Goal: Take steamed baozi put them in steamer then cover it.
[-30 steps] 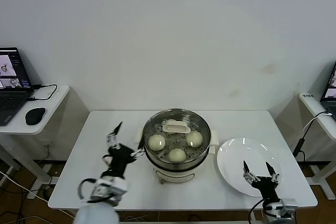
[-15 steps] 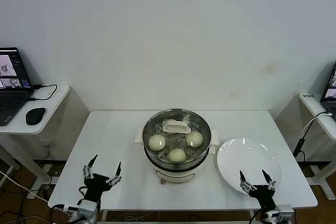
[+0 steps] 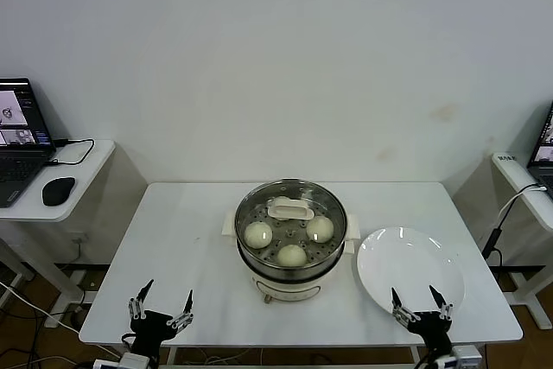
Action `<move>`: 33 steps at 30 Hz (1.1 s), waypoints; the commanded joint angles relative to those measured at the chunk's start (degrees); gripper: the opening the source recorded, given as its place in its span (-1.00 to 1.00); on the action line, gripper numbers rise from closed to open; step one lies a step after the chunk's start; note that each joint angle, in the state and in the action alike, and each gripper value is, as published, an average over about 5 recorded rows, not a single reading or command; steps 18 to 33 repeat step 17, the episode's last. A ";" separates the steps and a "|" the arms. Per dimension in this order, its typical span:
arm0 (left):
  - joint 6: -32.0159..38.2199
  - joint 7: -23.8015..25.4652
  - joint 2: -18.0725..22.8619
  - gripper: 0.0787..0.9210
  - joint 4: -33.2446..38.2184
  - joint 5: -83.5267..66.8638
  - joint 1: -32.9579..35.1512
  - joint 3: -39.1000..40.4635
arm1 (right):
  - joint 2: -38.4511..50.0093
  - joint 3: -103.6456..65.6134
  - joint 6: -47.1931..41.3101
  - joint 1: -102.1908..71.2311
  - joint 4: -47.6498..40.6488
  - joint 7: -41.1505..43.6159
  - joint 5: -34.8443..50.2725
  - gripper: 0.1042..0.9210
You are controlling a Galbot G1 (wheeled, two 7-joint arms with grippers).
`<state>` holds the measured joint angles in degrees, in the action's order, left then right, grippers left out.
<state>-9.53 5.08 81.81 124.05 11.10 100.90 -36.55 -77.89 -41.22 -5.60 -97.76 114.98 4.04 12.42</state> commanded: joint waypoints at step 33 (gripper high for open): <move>1.47 -0.49 0.72 0.77 2.91 -1.13 3.00 0.92 | 0.20 -0.97 -1.25 -1.10 2.56 4.22 -2.47 0.76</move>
